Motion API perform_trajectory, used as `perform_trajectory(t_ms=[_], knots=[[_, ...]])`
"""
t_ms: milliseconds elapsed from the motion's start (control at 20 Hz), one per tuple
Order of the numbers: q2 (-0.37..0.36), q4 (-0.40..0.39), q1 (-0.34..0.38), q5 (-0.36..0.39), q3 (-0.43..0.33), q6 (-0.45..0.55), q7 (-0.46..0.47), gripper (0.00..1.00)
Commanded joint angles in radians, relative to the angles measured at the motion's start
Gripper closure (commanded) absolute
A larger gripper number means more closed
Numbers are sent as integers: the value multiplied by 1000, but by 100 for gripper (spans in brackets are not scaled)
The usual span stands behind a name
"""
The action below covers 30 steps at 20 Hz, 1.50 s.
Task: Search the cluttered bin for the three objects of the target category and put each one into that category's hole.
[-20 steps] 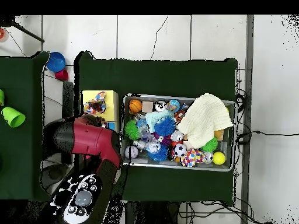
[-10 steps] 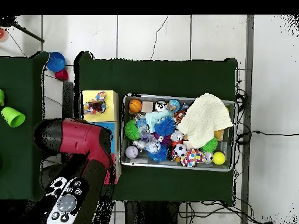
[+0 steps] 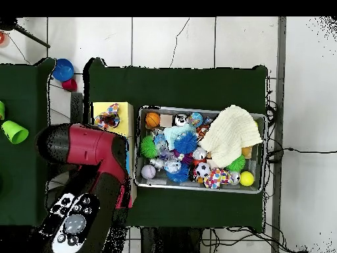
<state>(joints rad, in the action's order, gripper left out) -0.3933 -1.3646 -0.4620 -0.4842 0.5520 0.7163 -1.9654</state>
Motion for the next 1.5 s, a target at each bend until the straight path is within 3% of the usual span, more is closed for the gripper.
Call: perform_trajectory(t_ms=[50, 200, 450, 650, 1000, 1250, 1350, 1500], knots=[[100, 116, 53, -17, -3, -50, -307, 100], [125, 159, 55, -26, 7, -36, -323, 100], [156, 165, 46, -51, -10, -54, -349, 100], [152, 86, 17, -80, -47, -77, -361, 100], [161, 37, 23, -94, -89, 17, -316, 100], [209, 34, 43, -86, -101, 213, -330, 100], [209, 10, 70, -105, -150, 257, -303, 100], [227, -22, 109, -114, -208, 160, -198, 100]])
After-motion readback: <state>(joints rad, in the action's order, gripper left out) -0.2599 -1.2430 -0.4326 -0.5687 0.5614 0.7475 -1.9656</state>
